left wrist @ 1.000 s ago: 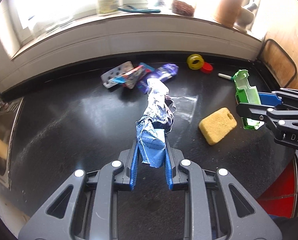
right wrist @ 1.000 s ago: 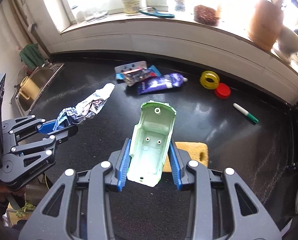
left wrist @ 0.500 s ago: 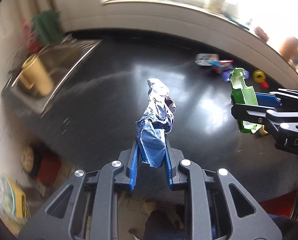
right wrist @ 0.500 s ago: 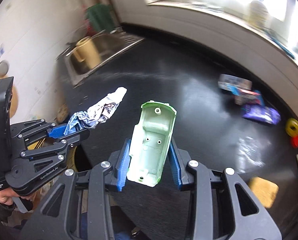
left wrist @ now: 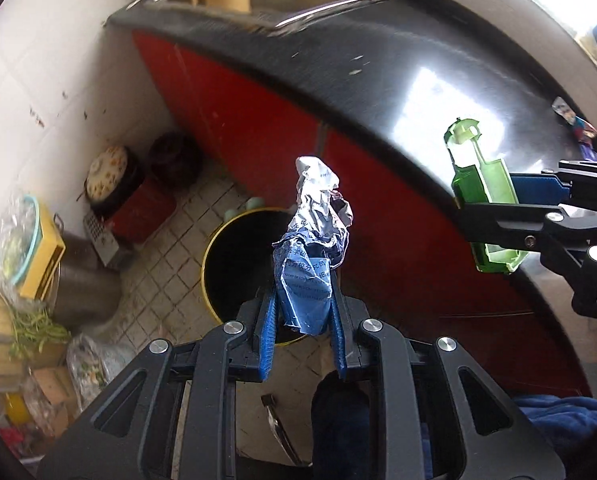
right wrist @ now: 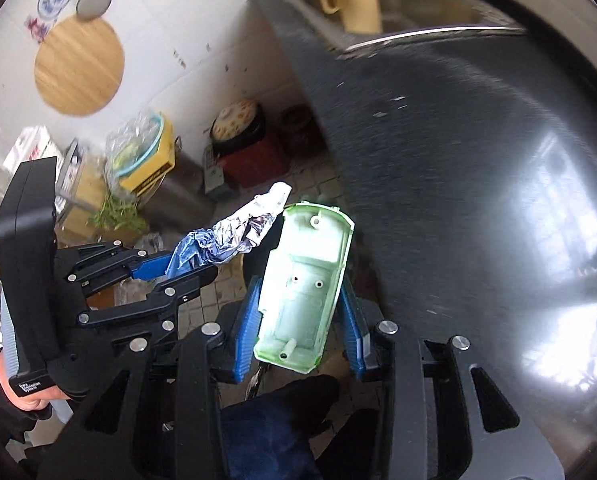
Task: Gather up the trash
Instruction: 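Carry foil wrapper and green tray to the bin and release both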
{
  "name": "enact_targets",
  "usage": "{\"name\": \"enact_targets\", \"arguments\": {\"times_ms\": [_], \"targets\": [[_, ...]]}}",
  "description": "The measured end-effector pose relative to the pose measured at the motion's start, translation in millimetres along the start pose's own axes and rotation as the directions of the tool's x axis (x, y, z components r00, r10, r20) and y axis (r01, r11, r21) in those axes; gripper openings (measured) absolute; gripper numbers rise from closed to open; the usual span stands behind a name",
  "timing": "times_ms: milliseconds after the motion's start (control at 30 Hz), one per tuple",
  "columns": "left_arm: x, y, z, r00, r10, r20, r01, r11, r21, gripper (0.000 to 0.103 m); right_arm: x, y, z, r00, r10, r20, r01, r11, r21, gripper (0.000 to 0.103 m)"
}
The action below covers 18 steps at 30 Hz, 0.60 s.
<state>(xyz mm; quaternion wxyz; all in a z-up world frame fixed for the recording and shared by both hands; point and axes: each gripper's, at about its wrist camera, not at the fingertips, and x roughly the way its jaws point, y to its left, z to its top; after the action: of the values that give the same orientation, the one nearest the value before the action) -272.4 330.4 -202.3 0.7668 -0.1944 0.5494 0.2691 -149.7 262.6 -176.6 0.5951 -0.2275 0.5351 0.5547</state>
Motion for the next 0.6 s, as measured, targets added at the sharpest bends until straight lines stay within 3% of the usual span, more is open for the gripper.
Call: {"name": "enact_targets", "arguments": {"times_ms": [267,500,533,600], "targets": [[46.7,46.1,-14.3,0.997,0.003,-0.071,-0.008,0.997,-0.074,0.022,75.5,30.5,20.4,0.995,-0.002,-0.099,0.000,1.000,-0.020,0.037],[66.4,65.5,-20.3,0.996,-0.017,-0.093,0.009,0.996,-0.088,0.023,92.4,42.0,26.2,0.992,-0.026,-0.125,0.019,0.998,-0.054,0.038],[68.8,67.2,-20.0,0.995,-0.017,-0.094,0.009,0.996,-0.084,0.025,92.7,43.7,27.5,0.992,-0.026,-0.122,0.019,0.998,-0.056,0.038],[74.9,71.1,-18.5,0.995,-0.020,-0.102,0.012,0.997,-0.079,0.042,94.4,43.0,30.2,0.992,-0.029,-0.122,0.021,0.998,-0.059,0.054]]}}
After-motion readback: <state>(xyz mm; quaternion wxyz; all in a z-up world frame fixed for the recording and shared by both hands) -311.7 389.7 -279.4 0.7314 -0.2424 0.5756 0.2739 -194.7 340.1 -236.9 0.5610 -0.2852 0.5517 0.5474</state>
